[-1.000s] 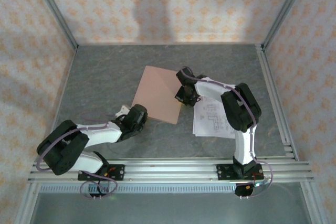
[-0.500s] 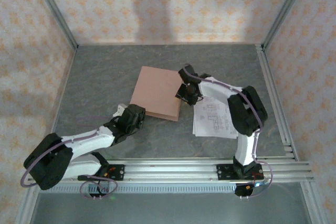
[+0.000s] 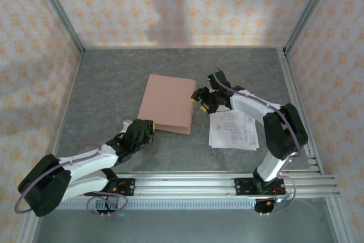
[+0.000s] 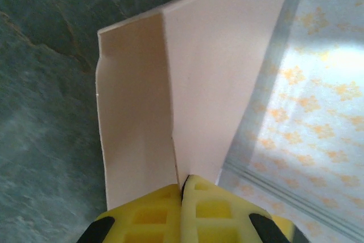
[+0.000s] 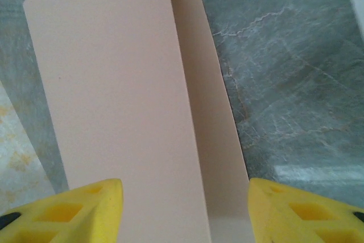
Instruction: Put the files into the folder
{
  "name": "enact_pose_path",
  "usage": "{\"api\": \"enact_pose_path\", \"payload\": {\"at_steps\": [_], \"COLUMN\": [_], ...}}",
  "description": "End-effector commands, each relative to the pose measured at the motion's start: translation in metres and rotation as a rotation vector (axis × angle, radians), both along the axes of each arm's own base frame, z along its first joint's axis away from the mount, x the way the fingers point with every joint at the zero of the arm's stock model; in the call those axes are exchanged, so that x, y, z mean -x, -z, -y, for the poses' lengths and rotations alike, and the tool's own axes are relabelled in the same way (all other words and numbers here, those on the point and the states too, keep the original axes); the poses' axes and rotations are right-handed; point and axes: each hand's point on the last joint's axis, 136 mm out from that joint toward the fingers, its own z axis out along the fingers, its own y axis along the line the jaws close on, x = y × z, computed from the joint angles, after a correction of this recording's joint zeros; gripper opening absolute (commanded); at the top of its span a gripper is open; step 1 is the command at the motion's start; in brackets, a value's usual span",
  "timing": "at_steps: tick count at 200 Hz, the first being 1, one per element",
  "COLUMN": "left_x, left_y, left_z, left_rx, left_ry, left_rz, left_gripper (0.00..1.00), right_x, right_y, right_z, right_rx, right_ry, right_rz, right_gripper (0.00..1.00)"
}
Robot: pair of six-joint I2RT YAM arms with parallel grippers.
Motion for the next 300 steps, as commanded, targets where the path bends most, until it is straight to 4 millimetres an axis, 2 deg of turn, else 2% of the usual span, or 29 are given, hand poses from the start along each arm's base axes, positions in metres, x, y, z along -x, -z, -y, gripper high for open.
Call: {"api": "enact_pose_path", "payload": {"at_steps": [1, 36, 66, 106, 129, 138, 145, 148, 163, 170, 172, 178, 200, 217, 243, 265, 284, 300], "left_x": [0.001, 0.007, 0.010, 0.011, 0.014, 0.015, 0.017, 0.018, 0.023, 0.027, 0.026, 0.030, 0.038, 0.039, 0.040, 0.037, 0.035, 0.032], "left_y": [-0.010, -0.010, -0.009, -0.007, -0.006, -0.006, -0.007, -0.008, -0.021, -0.030, -0.038, -0.047, -0.091, -0.112, -0.131, -0.165, -0.180, -0.182], "left_z": [0.003, 0.001, 0.004, 0.007, 0.008, 0.008, 0.008, 0.008, 0.007, 0.003, 0.004, -0.002, -0.022, -0.021, 0.006, 0.037, 0.054, 0.071], "left_rx": [0.078, 0.101, 0.115, 0.125, 0.103, 0.079, 0.054, 0.037, -0.083, -0.163, -0.178, -0.260, -0.547, -0.745, -1.051, -1.362, -1.636, -1.818], "left_ry": [-0.022, -0.015, 0.004, 0.018, 0.038, 0.052, 0.072, 0.082, 0.159, 0.201, 0.212, 0.244, 0.361, 0.526, 0.832, 0.996, 1.048, 1.044], "left_rz": [0.027, 0.024, 0.016, 0.009, -0.004, -0.008, -0.020, -0.024, -0.039, -0.049, -0.036, -0.050, -0.022, 0.010, 0.070, 0.186, 0.187, 0.180], "left_gripper": [0.00, 0.00, 0.00, 0.00, 0.00, 0.00, 0.00, 0.07, 0.51, 0.65, 0.69, 0.75, 0.78, 0.77, 0.74, 0.73, 0.74, 0.76], "right_x": [-0.009, -0.023, -0.034, -0.045, -0.050, -0.051, -0.050, -0.049, -0.044, -0.043, -0.043, -0.040, -0.037, -0.036, -0.037, -0.038, -0.039, -0.039], "right_y": [0.007, 0.020, 0.019, 0.013, 0.001, -0.008, -0.015, -0.017, -0.030, -0.035, -0.036, -0.039, -0.045, -0.052, -0.068, -0.080, -0.086, -0.091], "right_z": [-0.019, -0.035, -0.043, -0.057, -0.055, -0.051, -0.048, -0.047, -0.041, -0.041, -0.041, -0.040, -0.041, -0.043, -0.049, -0.058, -0.065, -0.069], "right_rx": [-0.098, -0.154, -0.177, -0.181, -0.162, -0.142, -0.108, -0.091, 0.025, 0.075, 0.088, 0.128, 0.201, 0.215, 0.224, 0.230, 0.209, 0.193], "right_ry": [-0.022, -0.028, -0.017, -0.019, 0.019, 0.032, 0.036, 0.033, 0.003, -0.020, -0.025, -0.043, -0.066, -0.051, -0.024, -0.027, -0.022, -0.016], "right_rz": [0.007, -0.014, -0.010, 0.008, 0.054, 0.081, 0.096, 0.102, 0.122, 0.124, 0.126, 0.117, 0.098, 0.095, 0.106, 0.111, 0.098, 0.090], "right_gripper": [0.60, 0.60, 0.52, 0.34, 0.14, 0.01, 0.00, 0.00, 0.00, 0.00, 0.00, 0.00, 0.00, 0.00, 0.00, 0.00, 0.00, 0.00]}}
